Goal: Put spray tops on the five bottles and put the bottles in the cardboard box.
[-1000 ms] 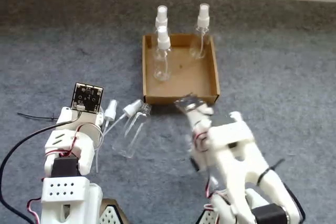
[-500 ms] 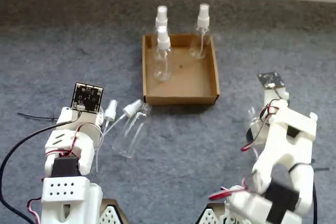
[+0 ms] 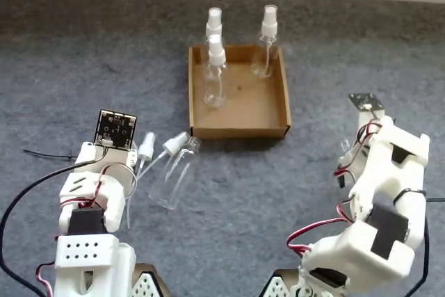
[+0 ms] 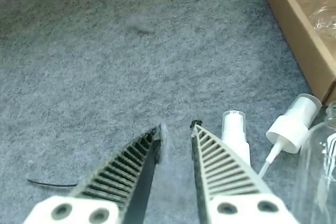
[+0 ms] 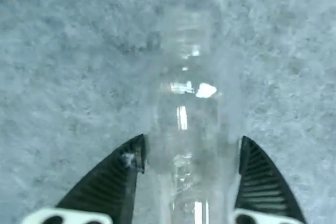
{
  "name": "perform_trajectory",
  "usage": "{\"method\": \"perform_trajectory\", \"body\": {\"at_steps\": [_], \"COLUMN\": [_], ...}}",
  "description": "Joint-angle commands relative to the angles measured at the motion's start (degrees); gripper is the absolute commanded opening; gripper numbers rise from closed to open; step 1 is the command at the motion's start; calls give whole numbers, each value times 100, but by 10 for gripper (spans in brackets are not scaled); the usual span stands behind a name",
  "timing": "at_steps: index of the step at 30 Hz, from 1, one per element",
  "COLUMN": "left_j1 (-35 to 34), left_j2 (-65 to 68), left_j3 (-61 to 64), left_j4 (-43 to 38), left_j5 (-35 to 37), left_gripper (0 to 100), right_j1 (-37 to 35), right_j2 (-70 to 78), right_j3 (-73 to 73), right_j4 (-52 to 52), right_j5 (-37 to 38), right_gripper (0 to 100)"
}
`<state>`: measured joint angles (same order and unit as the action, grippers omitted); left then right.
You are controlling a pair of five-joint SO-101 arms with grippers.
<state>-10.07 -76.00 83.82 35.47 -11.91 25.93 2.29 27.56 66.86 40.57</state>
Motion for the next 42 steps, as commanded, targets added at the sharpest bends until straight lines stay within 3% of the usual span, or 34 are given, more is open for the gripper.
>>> {"method": "perform_trajectory", "body": {"at_steps": [1,8,19,34,42], "left_j1": [40,40,40,40,40], "left_j2": [-84,-84,-84,-84,-84], "left_j3": [-22,-22,-22,-22,-22], "left_j4": [-114,-114,-114,-114,-114], "left_j5": [44,44,44,44,44], "left_gripper": [98,98,98,98,98], "right_j1": [22,-189,-866,-866,-655], "right_j2": [-4,4,22,233,954], "right_j3": [-611,-1253,-1367,-1473,-2554], "right_j4": [321,655,611,268,752], "right_j5": [18,-369,-387,-545,-536], "right_gripper": [250,252,252,252,252]}}
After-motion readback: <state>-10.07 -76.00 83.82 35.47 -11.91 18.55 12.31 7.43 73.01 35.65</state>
